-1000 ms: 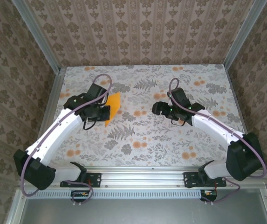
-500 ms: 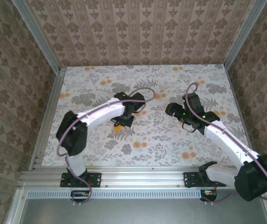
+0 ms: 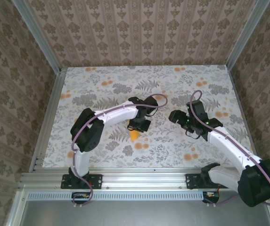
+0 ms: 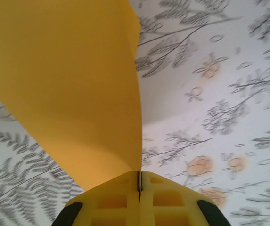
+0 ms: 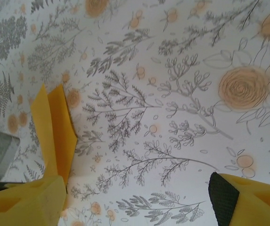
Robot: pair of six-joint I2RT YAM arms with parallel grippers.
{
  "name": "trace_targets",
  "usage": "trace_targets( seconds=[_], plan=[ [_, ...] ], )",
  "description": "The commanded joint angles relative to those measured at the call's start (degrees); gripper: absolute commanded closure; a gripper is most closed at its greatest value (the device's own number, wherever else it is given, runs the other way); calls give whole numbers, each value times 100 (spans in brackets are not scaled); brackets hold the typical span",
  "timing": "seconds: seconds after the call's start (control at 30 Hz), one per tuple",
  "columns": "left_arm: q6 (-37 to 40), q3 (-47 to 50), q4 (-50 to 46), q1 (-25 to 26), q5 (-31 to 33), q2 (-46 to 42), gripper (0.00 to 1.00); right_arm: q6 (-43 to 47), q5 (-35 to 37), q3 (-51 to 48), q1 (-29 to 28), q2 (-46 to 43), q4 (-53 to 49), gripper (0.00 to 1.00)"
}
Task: Fold a paper plane with a square sheet of paper (pick it up from the middle)
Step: Turn over the paper at the center of the table.
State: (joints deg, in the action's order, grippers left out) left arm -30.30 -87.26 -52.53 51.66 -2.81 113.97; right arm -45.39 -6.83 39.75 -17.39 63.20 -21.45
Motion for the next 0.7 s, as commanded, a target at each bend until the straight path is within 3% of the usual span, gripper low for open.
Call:
trace_targets(
  seconds=[0.0, 0.13, 0.3, 0.5, 0.67],
  plan=[
    [-142, 249, 558, -331, -1143, -328, 98, -86, -673, -154, 16, 171, 483, 19],
    [-62, 430, 933, -547, -1774, -350, 94, -53, -1037, -204, -161, 545, 822, 23],
    [-4, 583, 1198, -662, -1980, -470, 90, -281, -1477, -169, -528, 1314, 1569, 28],
    [-473, 932, 1723, -883, -2422, -582, 90, -563, -1801, -191, -963, 2278, 2619, 47],
    [-777, 1102, 2086, -999, -2722, -704, 74, -727, -1866, -278, -1083, 2666, 3184, 48]
  ],
)
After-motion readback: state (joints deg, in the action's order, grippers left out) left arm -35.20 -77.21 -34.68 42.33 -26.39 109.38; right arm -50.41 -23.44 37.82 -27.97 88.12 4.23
